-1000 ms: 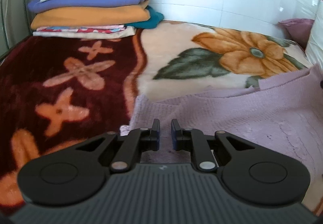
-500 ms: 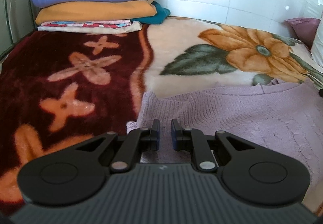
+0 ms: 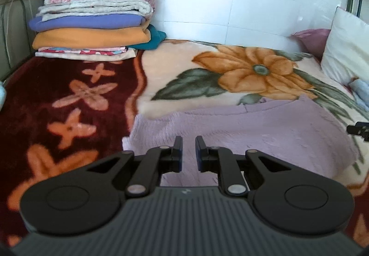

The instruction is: Fold small clothes

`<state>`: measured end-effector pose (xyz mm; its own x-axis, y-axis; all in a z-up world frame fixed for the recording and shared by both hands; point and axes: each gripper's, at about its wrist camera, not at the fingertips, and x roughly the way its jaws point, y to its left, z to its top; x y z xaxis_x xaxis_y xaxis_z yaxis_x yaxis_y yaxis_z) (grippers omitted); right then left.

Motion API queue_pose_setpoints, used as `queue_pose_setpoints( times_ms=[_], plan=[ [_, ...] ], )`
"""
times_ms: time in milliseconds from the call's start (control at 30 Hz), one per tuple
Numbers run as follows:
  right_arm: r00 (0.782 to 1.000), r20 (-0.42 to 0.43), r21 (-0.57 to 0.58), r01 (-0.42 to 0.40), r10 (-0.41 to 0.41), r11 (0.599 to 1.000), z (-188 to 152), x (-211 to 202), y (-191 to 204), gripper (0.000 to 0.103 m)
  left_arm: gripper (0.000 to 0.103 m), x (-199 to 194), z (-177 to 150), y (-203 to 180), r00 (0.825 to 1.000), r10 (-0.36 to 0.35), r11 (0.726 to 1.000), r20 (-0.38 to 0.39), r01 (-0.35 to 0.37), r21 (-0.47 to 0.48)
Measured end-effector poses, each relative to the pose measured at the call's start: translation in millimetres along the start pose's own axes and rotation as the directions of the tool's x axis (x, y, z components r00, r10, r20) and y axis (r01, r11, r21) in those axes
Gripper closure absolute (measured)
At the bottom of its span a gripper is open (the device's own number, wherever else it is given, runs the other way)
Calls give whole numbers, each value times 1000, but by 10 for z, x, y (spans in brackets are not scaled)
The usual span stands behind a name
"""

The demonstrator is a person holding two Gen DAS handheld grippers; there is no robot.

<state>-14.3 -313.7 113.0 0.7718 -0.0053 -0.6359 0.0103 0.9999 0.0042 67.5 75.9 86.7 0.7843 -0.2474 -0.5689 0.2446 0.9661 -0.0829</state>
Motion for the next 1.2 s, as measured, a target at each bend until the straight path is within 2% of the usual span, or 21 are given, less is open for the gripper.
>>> queue_pose_setpoints(
  times_ms=[33,67,233,433,667,967,1000,1067,1200],
  plan=[
    [1000,4,-9,1,-1,1000,-39,-47,35,38,87,-44,-35,-15,1000,-3,1000,-7,3,-2],
    [1000,8,-14,0,0,1000,-74,-90,56,35,87,-76,-65,-27,1000,-2,1000,-13,2,0],
    [999,0,-6,-34,34,999,-190,-196,111,35,87,-256,-218,-66,999,6,1000,-34,-6,13],
    [997,-33,20,-70,70,997,-274,-147,128,35,87,-364,-338,-17,999,-27,999,-44,25,-48],
    [995,-88,51,-51,55,997,-354,62,51,35,87,-231,-419,-8,997,-44,996,-67,38,-84],
    [991,-127,49,-30,36,998,-404,243,-60,35,88,46,-519,206,993,-22,987,-114,4,-158],
    [991,-133,57,-25,33,998,-408,270,-86,35,88,61,-533,238,993,-31,985,-115,11,-172],
    [988,-153,108,-19,35,994,-423,335,-181,26,88,75,-550,276,993,-42,983,-113,21,-184],
    [982,-164,269,-47,94,962,-513,407,-425,25,88,54,-521,290,993,-47,982,-111,26,-184]
  ],
)
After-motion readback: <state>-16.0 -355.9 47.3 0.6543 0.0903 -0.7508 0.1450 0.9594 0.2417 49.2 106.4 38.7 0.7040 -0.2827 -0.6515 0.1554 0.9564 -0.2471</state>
